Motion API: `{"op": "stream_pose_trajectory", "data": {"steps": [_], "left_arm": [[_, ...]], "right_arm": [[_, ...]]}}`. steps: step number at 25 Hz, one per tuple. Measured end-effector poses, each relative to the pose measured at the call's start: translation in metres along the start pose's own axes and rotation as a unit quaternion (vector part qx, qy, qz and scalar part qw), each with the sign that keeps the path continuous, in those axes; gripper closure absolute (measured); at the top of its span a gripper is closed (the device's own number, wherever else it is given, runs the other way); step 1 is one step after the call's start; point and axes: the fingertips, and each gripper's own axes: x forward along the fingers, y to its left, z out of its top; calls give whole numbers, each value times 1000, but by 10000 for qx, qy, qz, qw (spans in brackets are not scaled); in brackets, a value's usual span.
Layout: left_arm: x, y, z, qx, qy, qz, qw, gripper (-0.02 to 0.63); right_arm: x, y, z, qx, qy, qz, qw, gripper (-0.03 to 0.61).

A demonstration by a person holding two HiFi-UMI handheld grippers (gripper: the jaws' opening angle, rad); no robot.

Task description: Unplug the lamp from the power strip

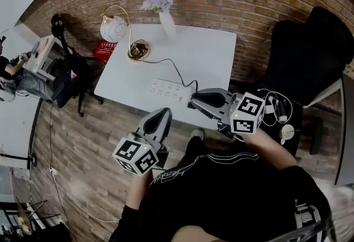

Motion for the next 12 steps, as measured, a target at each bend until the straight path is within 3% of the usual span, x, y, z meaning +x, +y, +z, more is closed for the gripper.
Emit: {"op": "stream_pose_trajectory", "data": {"steps": [12], "left_arm": [[-2, -30, 11, 28, -23, -18, 10000, 612]], "right_arm": [[-21, 15, 11, 9, 25, -21, 10000, 561]]}}
